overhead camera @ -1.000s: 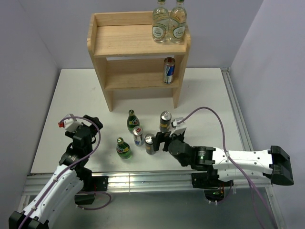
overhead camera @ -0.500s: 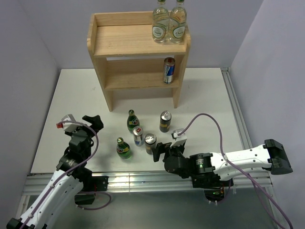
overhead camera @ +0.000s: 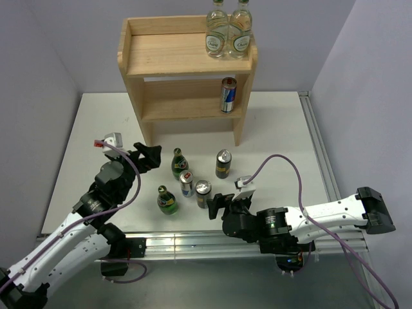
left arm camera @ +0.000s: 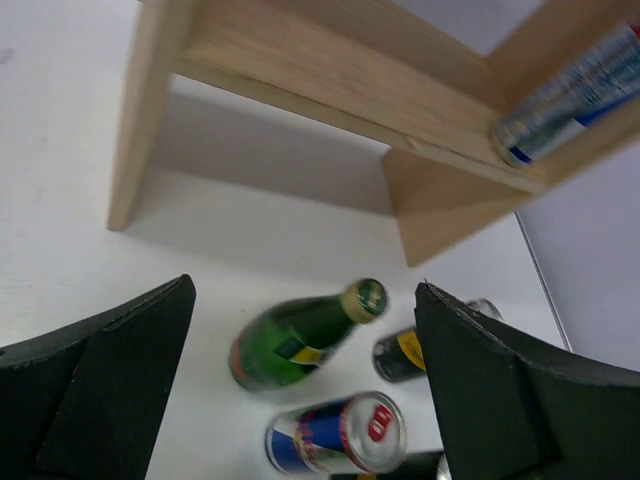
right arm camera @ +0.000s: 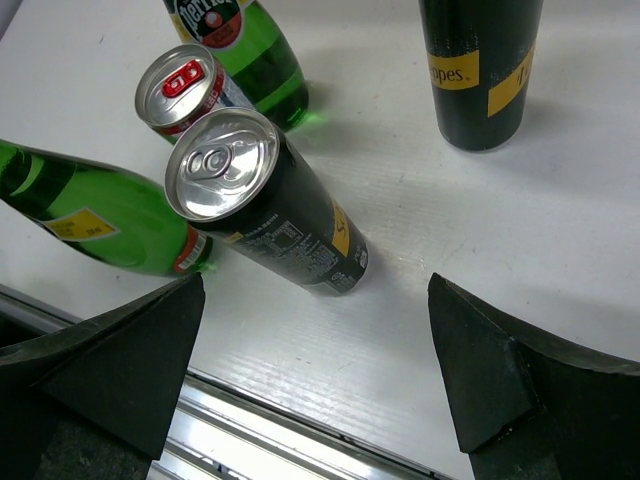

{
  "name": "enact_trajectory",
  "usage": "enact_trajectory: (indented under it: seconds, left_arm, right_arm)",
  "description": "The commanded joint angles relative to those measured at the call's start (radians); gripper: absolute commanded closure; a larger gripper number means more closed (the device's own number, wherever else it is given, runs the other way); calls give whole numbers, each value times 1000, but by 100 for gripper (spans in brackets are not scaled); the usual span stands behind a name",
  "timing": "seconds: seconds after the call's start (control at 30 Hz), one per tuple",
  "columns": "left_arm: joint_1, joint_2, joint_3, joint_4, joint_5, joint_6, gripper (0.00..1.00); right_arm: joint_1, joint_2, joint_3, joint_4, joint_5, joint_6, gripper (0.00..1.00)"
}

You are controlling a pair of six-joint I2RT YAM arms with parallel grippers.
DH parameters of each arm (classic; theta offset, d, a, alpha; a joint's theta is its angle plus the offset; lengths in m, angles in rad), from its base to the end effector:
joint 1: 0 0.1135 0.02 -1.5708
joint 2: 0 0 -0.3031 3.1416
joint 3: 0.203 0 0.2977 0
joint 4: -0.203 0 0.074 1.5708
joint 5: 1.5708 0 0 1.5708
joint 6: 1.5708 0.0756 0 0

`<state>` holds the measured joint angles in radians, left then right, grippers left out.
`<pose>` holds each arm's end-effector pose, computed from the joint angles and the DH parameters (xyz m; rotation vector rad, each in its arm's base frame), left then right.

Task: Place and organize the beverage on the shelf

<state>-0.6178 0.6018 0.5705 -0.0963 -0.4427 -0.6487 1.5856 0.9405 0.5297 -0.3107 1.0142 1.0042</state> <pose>0.1856 -0.0921 0.3178 -0.3599 1.6808 -0.5721 0.0610 0.2191 0.2217 -0.0876 1.9638 0.5409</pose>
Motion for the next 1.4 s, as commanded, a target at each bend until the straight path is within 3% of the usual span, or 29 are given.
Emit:
enact_trajectory:
  seconds: [0.0,0.17,0.33,0.43,0.53,0.73,0.9,0.93,1.1,1.23,1.27,1.37]
  left_arm:
    - [-114,38,81,-40,-52,46,1]
    - [-330,73,103,-141,-218,-23,1]
    - [-587,116,106,-265,-519,-167,1]
    - [-649,162,132,-384,-602,-273,1]
    - [-700,200,134,-540,-681,-484,1]
    - [-798,260,104,-739,-734,-832,1]
    - [-844,360,40,-767,-734,-1015,1]
    - [-861,378,34,-808,-741,-1131,1]
    - [-924,597,17,-970,-760,-1491,1]
    - [-996,855,98,-1193,-783,-1855,1]
    - [-1022,901,142,-1273,-784,-1897,1]
    - [-1040,1023,187,-1277,-801,-1953,1]
  right_arm:
    - [10,-3,-10,-21,64,48,0]
    - [11,-20,-31,-41,64,80,0]
    - [13,-29,-48,-62,63,105,0]
    - [13,-37,-53,-99,63,132,0]
    - [17,-57,-63,-149,70,180,0]
    - [22,-120,-112,-186,66,229,0]
    - [25,-146,-125,-174,66,228,0]
    - [25,-144,-123,-176,66,228,0]
    - [25,-118,-112,-186,69,238,0]
    - [27,-108,-112,-185,70,244,0]
    - [27,-108,-112,-186,72,244,0]
    - [27,-114,-115,-185,72,246,0]
